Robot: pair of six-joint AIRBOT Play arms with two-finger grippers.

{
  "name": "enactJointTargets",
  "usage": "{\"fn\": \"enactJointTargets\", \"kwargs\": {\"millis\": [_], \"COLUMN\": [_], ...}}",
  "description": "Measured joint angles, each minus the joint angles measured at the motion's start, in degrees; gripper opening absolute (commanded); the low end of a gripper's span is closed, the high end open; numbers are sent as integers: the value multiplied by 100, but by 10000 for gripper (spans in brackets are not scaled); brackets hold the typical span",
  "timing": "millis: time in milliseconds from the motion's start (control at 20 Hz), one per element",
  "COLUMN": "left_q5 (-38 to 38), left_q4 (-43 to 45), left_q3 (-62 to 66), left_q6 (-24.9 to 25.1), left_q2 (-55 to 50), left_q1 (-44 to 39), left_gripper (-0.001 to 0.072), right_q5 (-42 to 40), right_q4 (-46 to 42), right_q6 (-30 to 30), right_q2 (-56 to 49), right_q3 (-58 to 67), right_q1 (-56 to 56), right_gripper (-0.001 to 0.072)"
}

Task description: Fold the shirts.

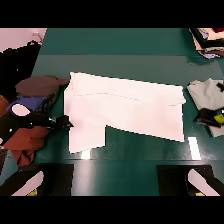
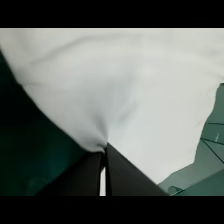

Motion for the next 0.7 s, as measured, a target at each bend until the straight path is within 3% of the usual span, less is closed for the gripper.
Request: {"fn": "enactJointTargets", "kwargs": {"millis": [300, 550, 600, 650, 700], "left_q5": [-26, 76, 92, 107, 109], "left_q4": [-28, -37, -37, -37, -37], "left_q3": [70, 79, 79, 79, 79], "left_q6": [107, 131, 136, 144, 151], "left_q2": [203, 229, 232, 234, 234], "left_q1": [0, 0, 0, 0, 0], "left_gripper": [25, 25, 26, 25, 25], "right_q5": [-326, -844, -903, -962, -1027], "right_q4": [678, 1196, 1261, 1307, 1327], "right_q6": [-289, -415, -424, -431, -435], "right_q2": [111, 122, 109, 90, 37], "right_q3": [-1541, -2238, -2299, -2343, -2376], "right_q1": [-1154, -1110, -1019, -925, -831], "right_gripper": [431, 381, 335, 199, 135]}}
